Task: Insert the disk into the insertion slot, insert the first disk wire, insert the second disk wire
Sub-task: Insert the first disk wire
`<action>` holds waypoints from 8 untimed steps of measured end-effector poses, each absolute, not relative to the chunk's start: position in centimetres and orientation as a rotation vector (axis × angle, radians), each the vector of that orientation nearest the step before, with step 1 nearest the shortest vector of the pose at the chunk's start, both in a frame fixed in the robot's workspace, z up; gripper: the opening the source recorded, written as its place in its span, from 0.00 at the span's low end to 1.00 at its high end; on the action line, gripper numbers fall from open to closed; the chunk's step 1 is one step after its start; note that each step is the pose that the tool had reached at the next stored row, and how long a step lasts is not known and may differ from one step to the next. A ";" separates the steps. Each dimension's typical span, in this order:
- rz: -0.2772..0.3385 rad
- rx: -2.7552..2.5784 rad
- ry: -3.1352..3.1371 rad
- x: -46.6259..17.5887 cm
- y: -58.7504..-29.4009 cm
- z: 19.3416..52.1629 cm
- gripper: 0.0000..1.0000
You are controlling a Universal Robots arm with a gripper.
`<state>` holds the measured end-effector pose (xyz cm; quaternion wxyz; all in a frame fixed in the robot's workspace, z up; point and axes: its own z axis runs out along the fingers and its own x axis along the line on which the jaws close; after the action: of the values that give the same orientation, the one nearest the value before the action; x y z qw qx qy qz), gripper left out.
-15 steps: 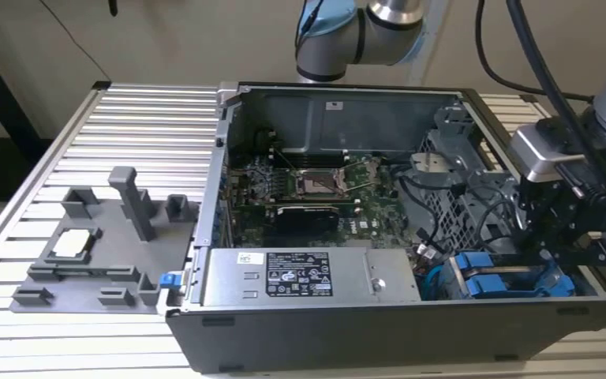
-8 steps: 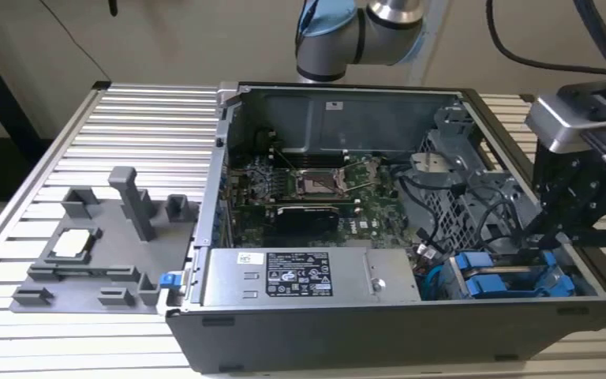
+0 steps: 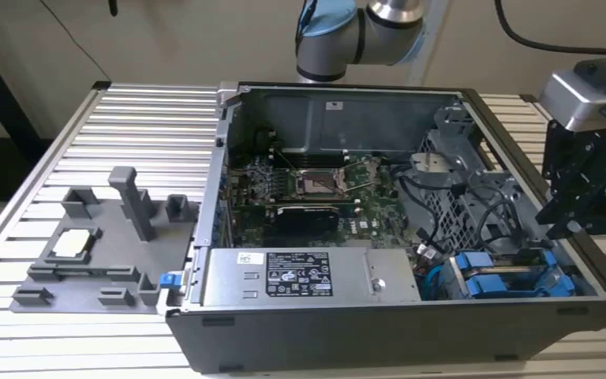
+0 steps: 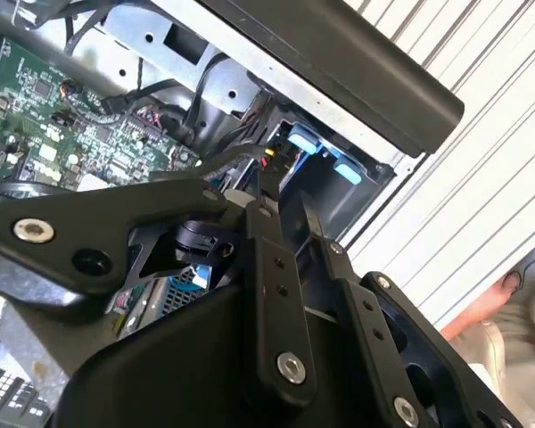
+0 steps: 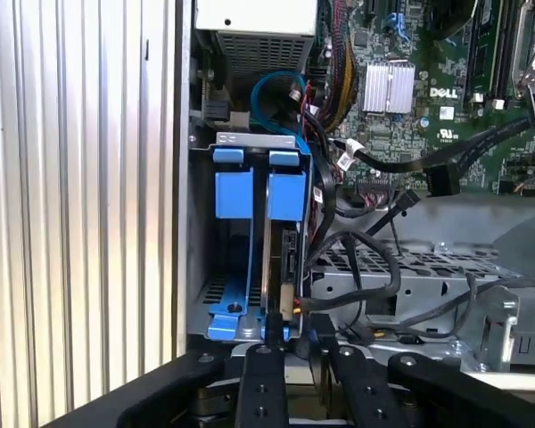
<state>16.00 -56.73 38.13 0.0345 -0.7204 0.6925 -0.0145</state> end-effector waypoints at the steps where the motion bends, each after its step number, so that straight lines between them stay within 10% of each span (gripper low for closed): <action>1: -0.040 -2.213 2.127 16.0 -56.7 38.1 0.27; 8: 0.074 -2.177 2.096 16.0 -56.7 38.1 0.27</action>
<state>16.00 -56.74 38.15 0.0593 -0.7190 0.6921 0.0243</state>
